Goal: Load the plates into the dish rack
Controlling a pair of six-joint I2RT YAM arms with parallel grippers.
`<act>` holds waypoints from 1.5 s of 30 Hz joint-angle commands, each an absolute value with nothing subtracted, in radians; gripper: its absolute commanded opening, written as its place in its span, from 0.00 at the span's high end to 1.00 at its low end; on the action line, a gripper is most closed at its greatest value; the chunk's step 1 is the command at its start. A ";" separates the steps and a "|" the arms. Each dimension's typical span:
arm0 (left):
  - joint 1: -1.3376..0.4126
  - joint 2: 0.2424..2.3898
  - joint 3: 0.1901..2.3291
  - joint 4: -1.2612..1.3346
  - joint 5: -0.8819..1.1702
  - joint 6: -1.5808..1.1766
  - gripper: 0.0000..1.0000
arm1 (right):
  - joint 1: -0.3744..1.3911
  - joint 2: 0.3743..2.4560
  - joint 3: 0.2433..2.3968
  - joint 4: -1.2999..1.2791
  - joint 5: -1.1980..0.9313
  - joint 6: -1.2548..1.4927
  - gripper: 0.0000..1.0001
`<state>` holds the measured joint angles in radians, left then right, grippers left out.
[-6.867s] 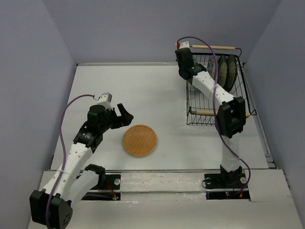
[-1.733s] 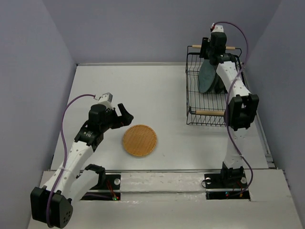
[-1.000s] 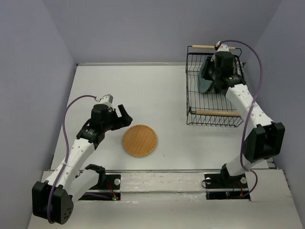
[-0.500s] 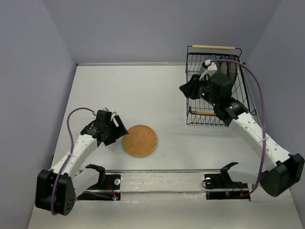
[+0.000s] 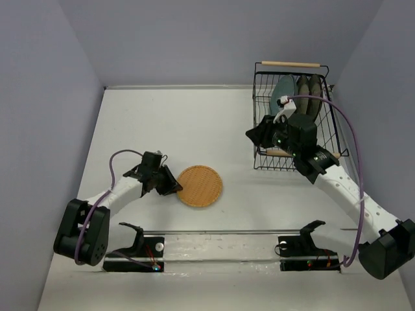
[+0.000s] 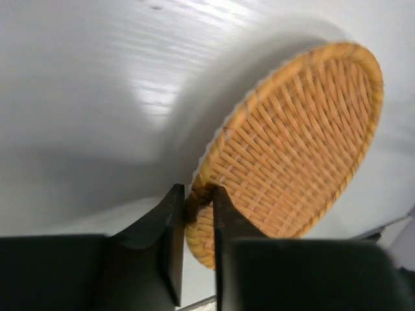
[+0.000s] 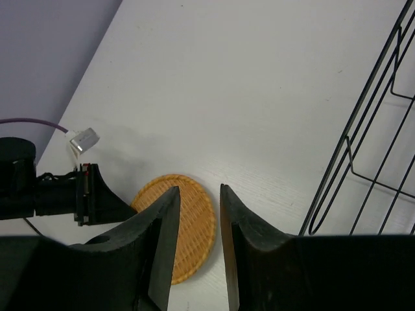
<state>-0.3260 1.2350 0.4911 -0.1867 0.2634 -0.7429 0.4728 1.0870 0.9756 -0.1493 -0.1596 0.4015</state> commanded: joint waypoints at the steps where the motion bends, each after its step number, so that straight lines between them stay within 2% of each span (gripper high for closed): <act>1: -0.333 1.255 0.426 -0.106 0.317 -0.724 0.94 | 0.480 1.063 0.965 -0.100 -0.224 0.423 0.62; 5: -0.331 1.188 0.460 -0.106 0.293 -0.696 0.94 | 0.480 1.054 0.959 -0.117 -0.282 0.422 0.50; 11: -0.330 0.863 0.564 -0.123 0.253 -0.699 0.94 | 0.489 1.049 0.977 -0.169 -0.359 0.413 0.29; 15: -0.330 0.725 0.627 -0.075 0.274 -0.730 0.94 | 0.489 1.052 0.994 -0.204 -0.364 0.408 0.14; 18: -0.330 0.680 0.643 -0.010 0.330 -0.774 0.94 | 0.489 1.043 0.992 -0.199 -0.409 0.423 0.08; 21: -0.330 0.681 0.644 0.049 0.391 -0.793 0.94 | 0.502 1.054 0.997 -0.202 -0.478 0.433 0.07; 35: -0.336 0.677 0.600 0.368 0.652 -0.914 0.94 | 0.531 1.164 0.959 -0.121 -0.517 0.485 0.06; 37: -0.339 0.678 0.607 0.376 0.673 -0.908 0.94 | 0.531 1.161 0.943 -0.078 -0.557 0.508 0.11; 40: -0.344 0.698 0.618 0.379 0.692 -0.908 0.94 | 0.531 1.157 0.930 -0.012 -0.601 0.537 0.27; 41: -0.350 0.712 0.617 0.382 0.698 -0.907 0.94 | 0.531 1.155 0.928 0.036 -0.617 0.549 0.50; 42: -0.351 0.718 0.617 0.383 0.699 -0.905 0.94 | 0.531 1.147 0.919 0.054 -0.618 0.564 0.66; 43: -0.354 0.724 0.618 0.383 0.699 -0.899 0.94 | 0.531 1.140 0.916 0.066 -0.608 0.584 0.92; 44: -0.354 0.729 0.618 0.382 0.704 -0.891 0.89 | 0.531 1.132 0.916 0.071 -0.595 0.589 0.93; 45: -0.354 0.741 0.624 0.361 0.704 -0.878 0.61 | 0.531 1.111 0.925 0.069 -0.575 0.591 0.93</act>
